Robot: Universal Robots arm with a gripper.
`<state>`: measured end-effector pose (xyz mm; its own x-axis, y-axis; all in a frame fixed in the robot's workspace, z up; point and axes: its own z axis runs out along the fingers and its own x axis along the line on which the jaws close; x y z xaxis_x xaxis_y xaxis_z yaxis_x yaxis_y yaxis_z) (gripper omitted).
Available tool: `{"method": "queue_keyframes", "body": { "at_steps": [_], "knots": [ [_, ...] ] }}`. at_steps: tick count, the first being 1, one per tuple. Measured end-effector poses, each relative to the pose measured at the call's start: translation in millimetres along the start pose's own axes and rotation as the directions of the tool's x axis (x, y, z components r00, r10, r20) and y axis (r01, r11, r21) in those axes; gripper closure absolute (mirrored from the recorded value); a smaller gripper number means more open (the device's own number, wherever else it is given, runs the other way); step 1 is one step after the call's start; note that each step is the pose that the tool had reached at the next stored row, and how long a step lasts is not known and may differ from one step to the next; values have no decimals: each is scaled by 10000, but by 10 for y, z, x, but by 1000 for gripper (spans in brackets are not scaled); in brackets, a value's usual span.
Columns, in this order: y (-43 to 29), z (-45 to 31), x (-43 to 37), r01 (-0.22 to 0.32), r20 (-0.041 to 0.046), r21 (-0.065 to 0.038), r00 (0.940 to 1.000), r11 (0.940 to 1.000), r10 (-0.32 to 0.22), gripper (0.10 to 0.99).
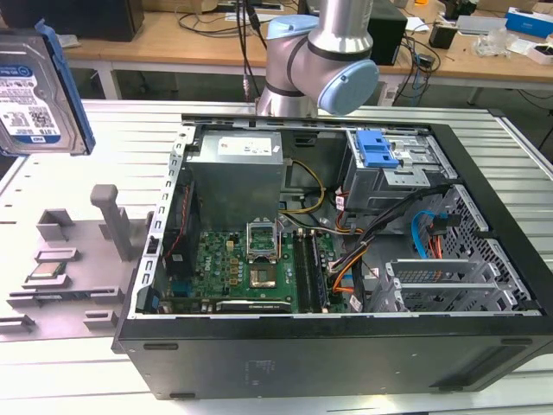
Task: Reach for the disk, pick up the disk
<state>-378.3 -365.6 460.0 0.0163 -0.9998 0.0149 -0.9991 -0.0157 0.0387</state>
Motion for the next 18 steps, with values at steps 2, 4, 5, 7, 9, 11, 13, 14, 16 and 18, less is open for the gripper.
{"method": "queue_keyframes", "body": {
  "at_steps": [2,4,5,7,9,11,13,14,16,18],
  "knots": [
    [1,-66,1,1,0,-1,10000,10000,-1,722],
    [2,-134,2,0,0,-1,10000,10000,0,722],
    [3,-154,2,0,0,-1,10000,10000,0,722],
    [3,-198,2,1,0,0,10000,10000,-1,722],
    [4,-246,3,1,0,-1,10000,10000,-1,722],
    [9,-431,5,1,5,-2,10000,10000,-1,722],
    [9,-434,5,6,150,2,9999,10000,-6,722],
    [1,-434,6,8,150,1,9999,10000,-8,722],
    [-36,-436,6,7,150,2,9999,10000,-7,722],
    [-173,-440,8,5,149,1,9999,10000,-5,722]
  ]
}}
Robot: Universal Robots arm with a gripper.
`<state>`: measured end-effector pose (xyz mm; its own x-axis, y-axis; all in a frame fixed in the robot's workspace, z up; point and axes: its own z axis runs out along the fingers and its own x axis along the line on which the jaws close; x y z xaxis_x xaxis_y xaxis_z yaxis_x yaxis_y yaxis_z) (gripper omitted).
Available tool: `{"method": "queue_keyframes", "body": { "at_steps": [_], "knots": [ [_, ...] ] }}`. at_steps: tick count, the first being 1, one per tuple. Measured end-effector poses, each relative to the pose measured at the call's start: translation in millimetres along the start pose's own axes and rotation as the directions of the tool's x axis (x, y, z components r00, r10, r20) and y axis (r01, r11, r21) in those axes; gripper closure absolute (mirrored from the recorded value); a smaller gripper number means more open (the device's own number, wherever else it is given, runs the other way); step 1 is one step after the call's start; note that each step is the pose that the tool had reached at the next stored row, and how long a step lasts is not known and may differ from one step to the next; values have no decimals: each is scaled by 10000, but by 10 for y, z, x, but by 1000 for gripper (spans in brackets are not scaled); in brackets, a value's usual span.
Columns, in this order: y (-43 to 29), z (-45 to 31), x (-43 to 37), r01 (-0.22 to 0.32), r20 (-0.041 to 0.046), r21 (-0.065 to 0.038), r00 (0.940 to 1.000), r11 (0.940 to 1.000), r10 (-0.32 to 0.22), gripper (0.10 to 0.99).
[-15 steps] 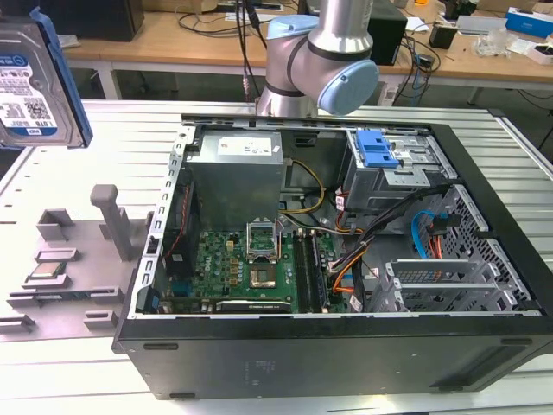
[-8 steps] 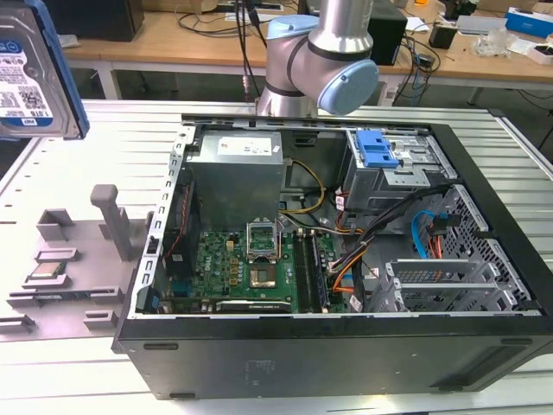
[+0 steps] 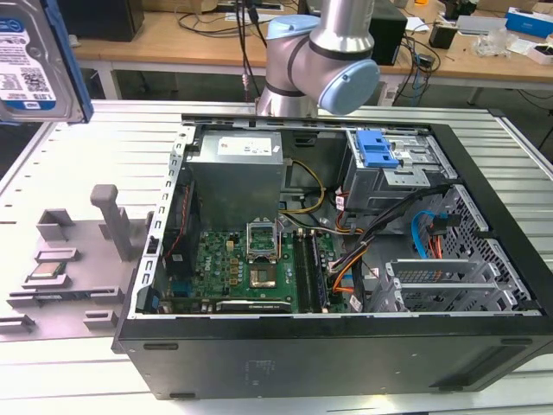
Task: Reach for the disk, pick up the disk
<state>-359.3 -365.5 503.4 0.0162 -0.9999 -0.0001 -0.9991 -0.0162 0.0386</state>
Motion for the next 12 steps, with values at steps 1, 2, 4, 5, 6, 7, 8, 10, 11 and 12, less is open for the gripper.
{"method": "queue_keyframes", "body": {
  "at_steps": [1,2,4,5,6,7,8,10,11,12],
  "knots": [
    [-85,-4,2,1,-3,-3,10000,10000,-1,722],
    [-144,-6,3,2,-2,-3,10000,10000,-2,722],
    [-234,-10,4,2,-4,-5,10000,10000,-2,722],
    [-269,-11,5,1,-4,-6,10000,10000,-1,722],
    [-335,-13,5,0,-4,-5,10000,10000,0,722],
    [-404,-16,7,1,-4,-8,10000,10000,-1,722],
    [-502,-20,8,2,-4,-10,10000,10000,-2,722],
    [-659,-27,11,1,-4,-13,10000,10000,-1,722],
    [-702,-28,12,3,-5,-13,10000,10000,-3,722],
    [-759,-30,13,1,-4,-13,10000,10000,-1,722]
  ]
}}
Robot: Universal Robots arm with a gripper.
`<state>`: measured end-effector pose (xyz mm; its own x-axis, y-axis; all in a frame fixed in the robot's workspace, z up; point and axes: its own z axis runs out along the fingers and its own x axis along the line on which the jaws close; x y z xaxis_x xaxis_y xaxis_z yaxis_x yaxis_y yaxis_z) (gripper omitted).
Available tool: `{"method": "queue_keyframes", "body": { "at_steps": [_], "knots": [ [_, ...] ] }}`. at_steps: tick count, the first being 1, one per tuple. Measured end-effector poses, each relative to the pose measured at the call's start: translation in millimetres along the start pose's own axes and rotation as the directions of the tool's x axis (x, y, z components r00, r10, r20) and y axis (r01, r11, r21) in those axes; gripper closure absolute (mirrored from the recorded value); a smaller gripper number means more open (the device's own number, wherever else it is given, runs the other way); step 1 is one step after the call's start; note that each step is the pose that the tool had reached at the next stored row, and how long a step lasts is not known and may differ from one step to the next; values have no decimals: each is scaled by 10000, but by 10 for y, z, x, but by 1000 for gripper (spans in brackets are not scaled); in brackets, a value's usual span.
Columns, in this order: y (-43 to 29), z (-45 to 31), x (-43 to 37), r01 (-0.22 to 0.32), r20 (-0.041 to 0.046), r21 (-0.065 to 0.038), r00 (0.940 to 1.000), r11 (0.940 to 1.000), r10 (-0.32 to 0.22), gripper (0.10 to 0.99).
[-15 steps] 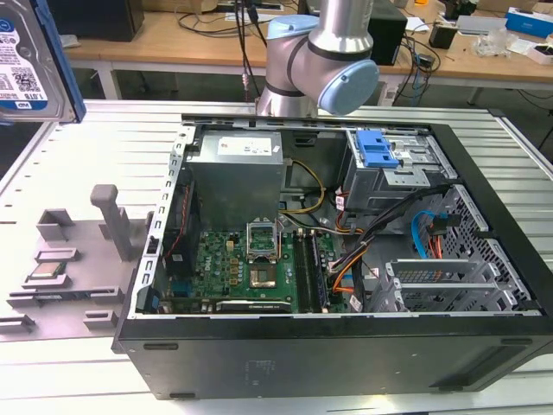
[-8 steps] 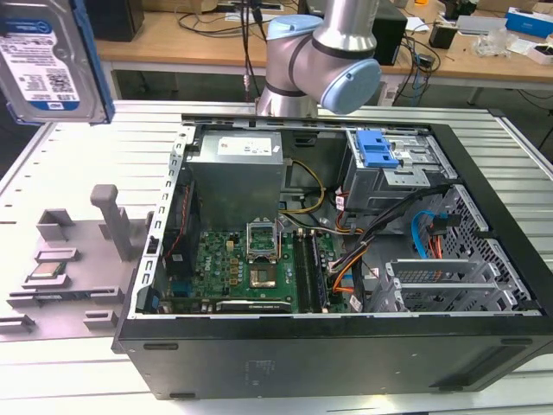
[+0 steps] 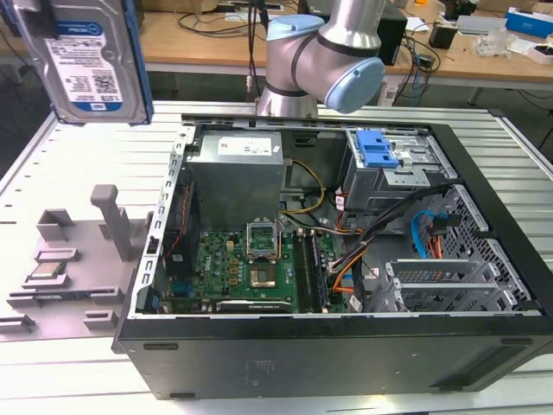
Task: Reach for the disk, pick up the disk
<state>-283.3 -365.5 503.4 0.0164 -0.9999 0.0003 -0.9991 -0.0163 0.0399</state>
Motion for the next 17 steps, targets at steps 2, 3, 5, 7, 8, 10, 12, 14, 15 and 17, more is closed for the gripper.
{"method": "queue_keyframes", "body": {
  "at_steps": [2,3,5,7,8,10,12,14,15,17],
  "knots": [
    [-143,-6,2,0,-1,-3,10000,10000,0,722],
    [-188,-8,3,2,-1,-3,10000,10000,-2,722],
    [-324,-13,5,-1,0,-4,10000,10000,1,722],
    [-441,-18,7,0,-2,-7,10000,10000,0,722],
    [-485,-19,8,-2,-2,-7,10000,10000,2,722],
    [-650,-26,11,0,-2,-11,10000,10000,0,722],
    [-800,-32,13,1,-3,-13,10000,10000,-1,722],
    [-902,-36,15,-1,-3,-14,10000,10000,1,722],
    [-943,-38,15,0,-3,-15,10000,10000,0,722],
    [-1032,-41,17,-1,-3,-16,10000,10000,1,722]
  ]
}}
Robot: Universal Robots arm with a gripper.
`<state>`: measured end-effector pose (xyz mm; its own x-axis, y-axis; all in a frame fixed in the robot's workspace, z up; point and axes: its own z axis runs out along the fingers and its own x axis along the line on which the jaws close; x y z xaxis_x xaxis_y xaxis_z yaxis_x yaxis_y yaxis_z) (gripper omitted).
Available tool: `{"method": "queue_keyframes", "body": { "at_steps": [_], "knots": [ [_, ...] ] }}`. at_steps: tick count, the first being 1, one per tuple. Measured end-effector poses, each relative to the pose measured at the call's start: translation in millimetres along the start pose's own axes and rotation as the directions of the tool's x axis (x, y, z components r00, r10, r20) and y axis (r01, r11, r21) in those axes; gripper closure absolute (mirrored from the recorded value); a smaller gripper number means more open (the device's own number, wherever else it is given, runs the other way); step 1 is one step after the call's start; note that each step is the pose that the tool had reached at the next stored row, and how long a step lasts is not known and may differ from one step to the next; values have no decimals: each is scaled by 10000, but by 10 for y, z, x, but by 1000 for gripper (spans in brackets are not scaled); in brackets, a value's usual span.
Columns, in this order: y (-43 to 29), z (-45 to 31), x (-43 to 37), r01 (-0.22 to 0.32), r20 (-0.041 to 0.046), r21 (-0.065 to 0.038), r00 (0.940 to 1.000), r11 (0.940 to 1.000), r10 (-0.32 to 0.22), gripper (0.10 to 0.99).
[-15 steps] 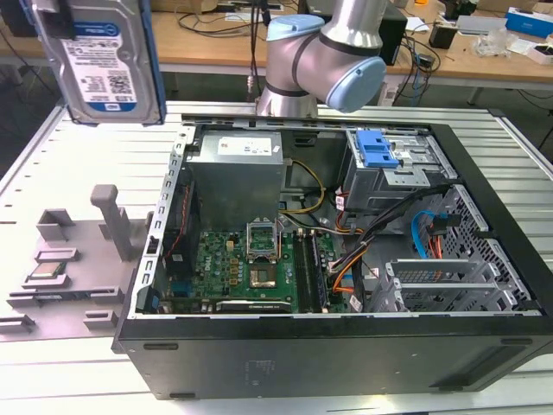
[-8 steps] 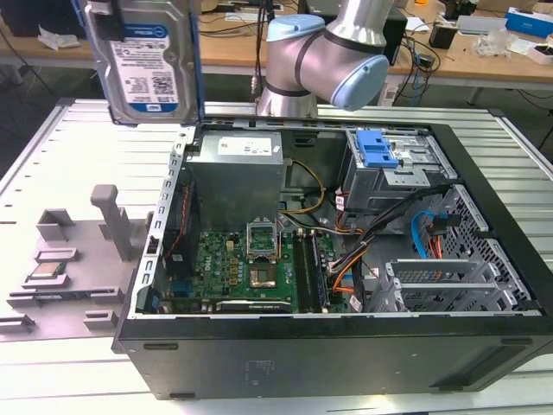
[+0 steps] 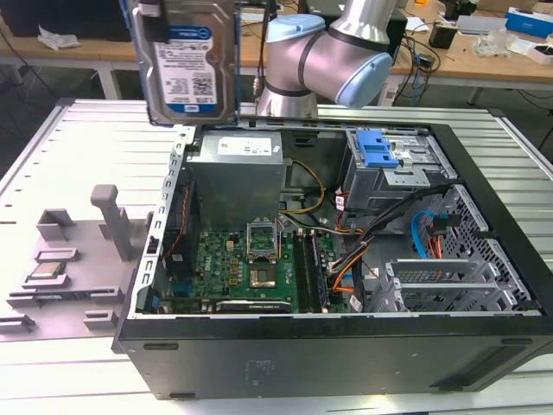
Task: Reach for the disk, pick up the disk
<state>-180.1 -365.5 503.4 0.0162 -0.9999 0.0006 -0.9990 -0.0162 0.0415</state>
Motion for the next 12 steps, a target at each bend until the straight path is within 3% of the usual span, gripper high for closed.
{"method": "queue_keyframes", "body": {
  "at_steps": [4,6,9,12],
  "knots": [
    [-178,-7,3,-1,0,-3,10000,10000,1,722],
    [-320,-13,5,1,-1,-5,10000,10000,-1,722],
    [-455,-19,7,1,-1,-9,10000,10000,-1,722],
    [-661,-27,10,1,-1,-13,10000,10000,-1,722]
  ]
}}
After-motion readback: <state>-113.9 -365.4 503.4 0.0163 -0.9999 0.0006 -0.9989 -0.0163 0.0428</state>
